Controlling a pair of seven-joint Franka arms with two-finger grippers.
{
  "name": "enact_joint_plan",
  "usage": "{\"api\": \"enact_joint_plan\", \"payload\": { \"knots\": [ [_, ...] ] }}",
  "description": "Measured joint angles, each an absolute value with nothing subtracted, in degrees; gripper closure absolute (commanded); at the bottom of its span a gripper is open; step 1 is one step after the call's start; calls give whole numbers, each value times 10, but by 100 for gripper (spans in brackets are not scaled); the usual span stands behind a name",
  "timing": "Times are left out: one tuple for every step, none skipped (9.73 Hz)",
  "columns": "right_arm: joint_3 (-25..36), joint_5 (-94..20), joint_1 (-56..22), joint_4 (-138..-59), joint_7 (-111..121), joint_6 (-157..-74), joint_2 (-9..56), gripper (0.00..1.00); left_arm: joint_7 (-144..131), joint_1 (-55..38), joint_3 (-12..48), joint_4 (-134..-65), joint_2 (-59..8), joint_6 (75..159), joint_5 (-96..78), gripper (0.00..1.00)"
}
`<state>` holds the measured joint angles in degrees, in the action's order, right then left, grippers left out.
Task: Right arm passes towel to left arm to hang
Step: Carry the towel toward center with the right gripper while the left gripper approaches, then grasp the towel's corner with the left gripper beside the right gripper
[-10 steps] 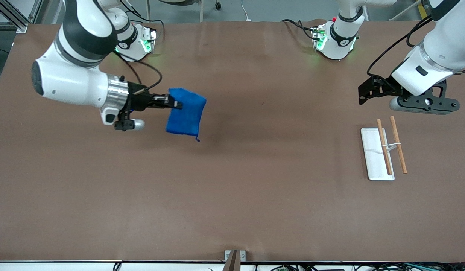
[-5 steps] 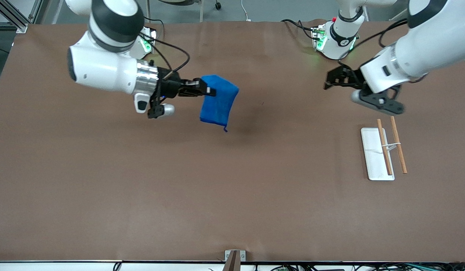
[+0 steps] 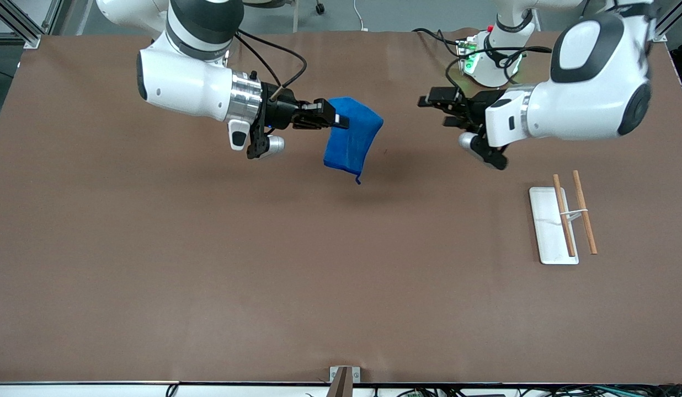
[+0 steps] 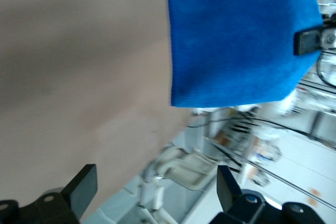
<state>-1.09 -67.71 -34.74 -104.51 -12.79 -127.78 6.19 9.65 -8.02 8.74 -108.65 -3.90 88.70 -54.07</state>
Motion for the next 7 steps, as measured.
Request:
{"api": "enact_joint_plan", "payload": {
  "knots": [
    [-11,-679,-348,-1045,-128,-1279,62,97,127,-80,87,-1119,-44,894,-594,0],
    [-10,-679,-348,-1045,-128,-1279,62,97,149,-80,88,-1138,-52,900,-635,0],
    [-10,-680,-348,-1045,-128,-1279,62,97,175,-81,90,-1149,-63,902,-670,1],
    [-10,-681,-349,-1044,-128,-1280,62,97,206,-82,94,-1164,-73,904,-711,2],
    [-10,-684,-349,-1041,-128,-1280,62,97,229,-85,97,-1183,-81,913,-765,3],
    [-10,-700,-351,-1037,-128,-1280,62,97,238,-94,98,-1198,-88,926,-810,3],
    [-10,-716,-355,-1031,-128,-1280,62,96,244,-108,99,-1209,-95,943,-841,3]
  ]
}}
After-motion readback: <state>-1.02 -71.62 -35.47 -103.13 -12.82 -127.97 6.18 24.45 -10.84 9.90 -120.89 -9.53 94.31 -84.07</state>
